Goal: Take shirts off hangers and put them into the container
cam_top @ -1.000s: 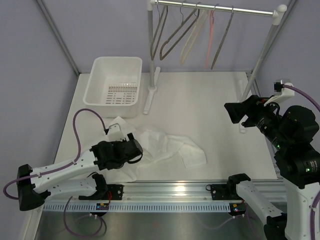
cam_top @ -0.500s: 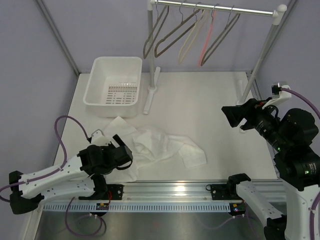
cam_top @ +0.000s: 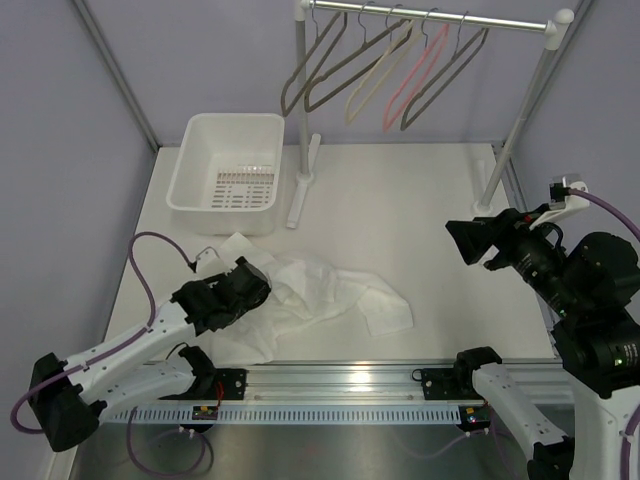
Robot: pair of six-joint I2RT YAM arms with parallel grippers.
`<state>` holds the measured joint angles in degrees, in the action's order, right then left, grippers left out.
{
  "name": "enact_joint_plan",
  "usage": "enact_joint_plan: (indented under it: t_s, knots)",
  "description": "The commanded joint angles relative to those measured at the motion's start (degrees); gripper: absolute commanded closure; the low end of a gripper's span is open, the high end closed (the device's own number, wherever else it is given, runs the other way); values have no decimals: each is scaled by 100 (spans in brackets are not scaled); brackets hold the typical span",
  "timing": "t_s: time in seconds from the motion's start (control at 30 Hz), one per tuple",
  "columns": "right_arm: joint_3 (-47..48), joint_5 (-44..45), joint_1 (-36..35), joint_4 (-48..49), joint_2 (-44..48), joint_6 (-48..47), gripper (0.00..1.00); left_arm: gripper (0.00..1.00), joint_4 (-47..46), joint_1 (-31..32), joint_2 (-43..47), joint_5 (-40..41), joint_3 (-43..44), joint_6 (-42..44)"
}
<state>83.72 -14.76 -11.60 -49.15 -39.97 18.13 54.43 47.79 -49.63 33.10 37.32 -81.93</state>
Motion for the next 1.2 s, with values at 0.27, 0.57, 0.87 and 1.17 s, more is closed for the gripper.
enact_joint_plan:
  t_s: [0.27,0.57,0.87,1.17]
  knots:
    - [-207,-229,17,169,147,-126,29,1,-2470,-569,-1162,-980,-260,1196]
    - [-190,-246,17,168,217,-64,29,100,-3307,-1008,-1752,-1578,-489,1513]
    - [-137,-202,17,81,349,-3,29,100,-1393,-956,116,-718,1723,2417]
    - [249,-466,17,160,261,226,29,100,-1785,-956,-283,371,5615,5940]
